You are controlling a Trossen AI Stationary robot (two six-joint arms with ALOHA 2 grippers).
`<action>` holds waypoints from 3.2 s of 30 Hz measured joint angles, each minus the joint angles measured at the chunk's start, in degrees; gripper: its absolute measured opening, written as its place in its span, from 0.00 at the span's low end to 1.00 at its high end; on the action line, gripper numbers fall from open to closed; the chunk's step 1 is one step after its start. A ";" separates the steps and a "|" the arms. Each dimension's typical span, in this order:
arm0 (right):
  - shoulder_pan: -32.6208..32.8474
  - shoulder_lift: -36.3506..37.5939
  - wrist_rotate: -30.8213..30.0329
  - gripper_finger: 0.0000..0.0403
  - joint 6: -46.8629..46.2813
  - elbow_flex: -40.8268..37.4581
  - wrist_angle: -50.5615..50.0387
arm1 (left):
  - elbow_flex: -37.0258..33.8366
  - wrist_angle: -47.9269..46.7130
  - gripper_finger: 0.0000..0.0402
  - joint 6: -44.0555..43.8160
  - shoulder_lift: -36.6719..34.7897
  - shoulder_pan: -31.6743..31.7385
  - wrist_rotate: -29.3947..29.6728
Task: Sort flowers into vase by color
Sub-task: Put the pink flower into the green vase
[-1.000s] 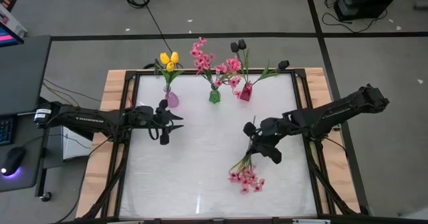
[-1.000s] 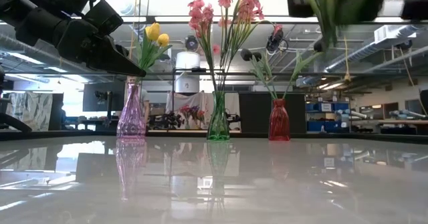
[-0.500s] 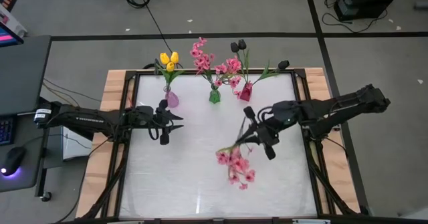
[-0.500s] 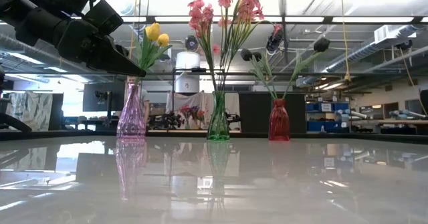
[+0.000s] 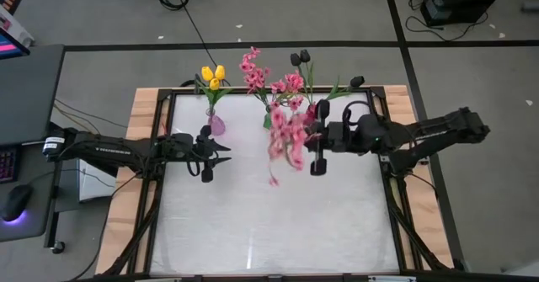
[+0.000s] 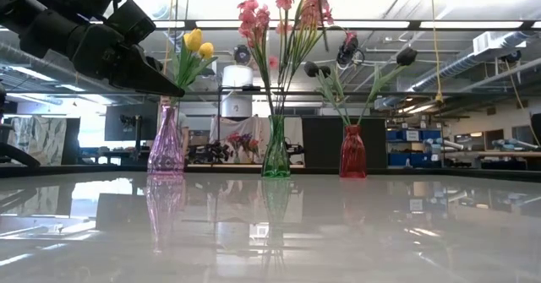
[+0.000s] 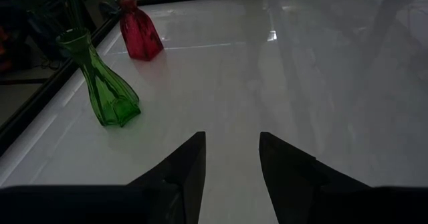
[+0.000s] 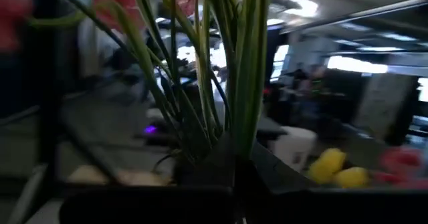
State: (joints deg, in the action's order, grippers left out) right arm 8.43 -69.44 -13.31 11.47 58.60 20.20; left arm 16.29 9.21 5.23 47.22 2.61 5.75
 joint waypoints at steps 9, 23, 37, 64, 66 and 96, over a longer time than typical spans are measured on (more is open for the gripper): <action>-0.18 -4.81 -8.07 0.03 -2.37 -0.10 11.66 | 0.07 0.21 0.36 0.00 0.00 0.00 -0.01; -3.90 -10.72 -6.45 0.03 5.34 -0.12 21.94 | 0.07 0.00 0.36 0.00 0.00 0.00 -0.01; -5.66 -25.51 -13.65 0.03 10.01 -0.10 45.74 | 0.07 -0.01 0.36 0.00 0.00 0.00 0.01; -4.75 -28.90 -21.37 0.03 12.33 -0.41 47.50 | 0.02 0.00 0.36 0.00 0.00 0.00 0.00; -5.21 -28.90 -21.22 0.03 12.54 -0.70 47.55 | 0.02 -0.02 0.36 0.00 0.00 0.00 0.01; -11.14 -35.15 -10.44 0.03 15.53 -6.07 67.30 | 0.00 0.00 0.36 0.00 0.00 0.00 0.01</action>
State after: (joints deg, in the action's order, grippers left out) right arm -2.72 -104.60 -23.76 27.01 52.53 87.50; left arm 16.29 9.21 5.23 47.22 2.61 5.76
